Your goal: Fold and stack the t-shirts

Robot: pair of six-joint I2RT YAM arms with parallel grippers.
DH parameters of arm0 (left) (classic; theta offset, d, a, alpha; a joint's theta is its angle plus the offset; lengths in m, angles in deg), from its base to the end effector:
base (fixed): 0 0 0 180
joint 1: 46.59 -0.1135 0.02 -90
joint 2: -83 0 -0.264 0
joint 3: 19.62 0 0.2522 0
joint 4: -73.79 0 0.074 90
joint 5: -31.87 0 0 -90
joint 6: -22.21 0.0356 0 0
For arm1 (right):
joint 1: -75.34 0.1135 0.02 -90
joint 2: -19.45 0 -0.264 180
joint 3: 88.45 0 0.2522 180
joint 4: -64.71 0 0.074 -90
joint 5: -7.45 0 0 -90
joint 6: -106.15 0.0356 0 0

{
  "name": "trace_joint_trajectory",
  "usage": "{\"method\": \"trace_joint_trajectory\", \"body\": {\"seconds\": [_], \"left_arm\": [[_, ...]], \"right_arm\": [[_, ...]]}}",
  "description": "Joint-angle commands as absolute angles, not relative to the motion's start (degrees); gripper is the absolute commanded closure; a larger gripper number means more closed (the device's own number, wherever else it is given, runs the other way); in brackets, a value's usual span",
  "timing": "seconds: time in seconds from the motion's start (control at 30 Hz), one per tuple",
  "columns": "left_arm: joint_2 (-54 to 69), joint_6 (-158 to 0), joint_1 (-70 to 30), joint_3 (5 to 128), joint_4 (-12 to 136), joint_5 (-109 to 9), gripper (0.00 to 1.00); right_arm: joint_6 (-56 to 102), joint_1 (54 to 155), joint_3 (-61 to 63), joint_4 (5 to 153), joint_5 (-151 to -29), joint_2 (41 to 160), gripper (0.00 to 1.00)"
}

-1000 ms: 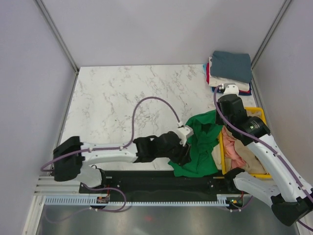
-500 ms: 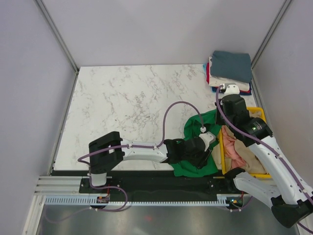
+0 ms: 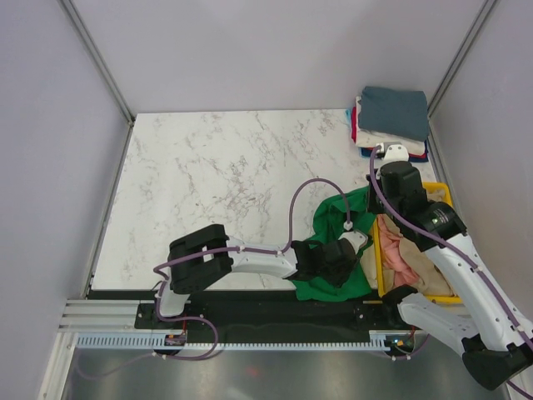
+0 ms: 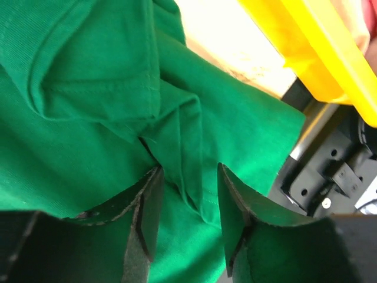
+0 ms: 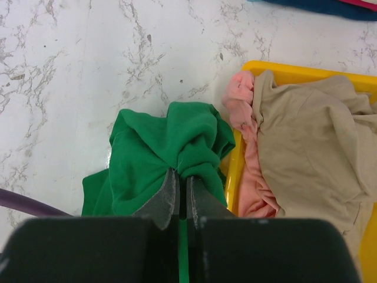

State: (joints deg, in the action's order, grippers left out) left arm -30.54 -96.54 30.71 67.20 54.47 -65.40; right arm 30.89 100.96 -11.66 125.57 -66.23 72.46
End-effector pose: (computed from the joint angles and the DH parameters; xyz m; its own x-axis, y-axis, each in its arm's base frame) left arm 0.0982 -0.4152 0.1634 -0.5949 0.4695 -0.6524 0.7554 0.6041 -0.2540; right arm 0.1650 0.0681 0.3608 -0.5799 -0.0073 -0.8146 -0.0675 0.9970 0.0391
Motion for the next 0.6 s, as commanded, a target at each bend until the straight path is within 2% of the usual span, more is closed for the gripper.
{"method": "trace_joint_trajectory", "body": {"seconds": [0.0, 0.03, 0.1, 0.13, 0.17, 0.2, 0.37, 0.57], "left_arm": [[-31.4, -94.7, 31.4, 70.1, 54.1, -69.8, 0.53], [-31.5, -94.7, 31.4, 70.2, 54.1, -69.8, 0.56], [-31.7, -94.9, 31.5, 70.3, 54.1, -69.9, 0.69], [-31.6, -94.9, 31.5, 70.3, 54.1, -69.9, 0.77], [-31.2, -94.9, 31.5, 70.3, 54.0, -70.3, 0.92], [-30.7, -94.9, 31.6, 70.1, 53.6, -70.4, 0.98], [-22.6, -93.4, 31.6, 70.6, 45.5, -78.4, 0.98], [1.1, -87.1, 31.6, 70.2, 27.5, -97.0, 0.98]], "right_arm": [[30.4, 100.7, -11.1, 123.5, -66.8, 71.4, 1.00], [30.4, 100.7, -11.1, 123.5, -66.8, 71.3, 1.00], [30.4, 100.7, -11.2, 123.5, -66.8, 71.3, 1.00], [30.4, 100.6, -11.3, 123.5, -66.9, 71.4, 1.00], [30.4, 100.7, -11.4, 123.3, -66.8, 71.6, 1.00], [30.4, 100.6, -11.6, 123.2, -66.6, 71.6, 1.00], [31.0, 100.6, -11.1, 123.0, -65.8, 71.4, 1.00], [31.0, 100.6, -9.1, 120.8, -69.5, 67.6, 1.00]]}}
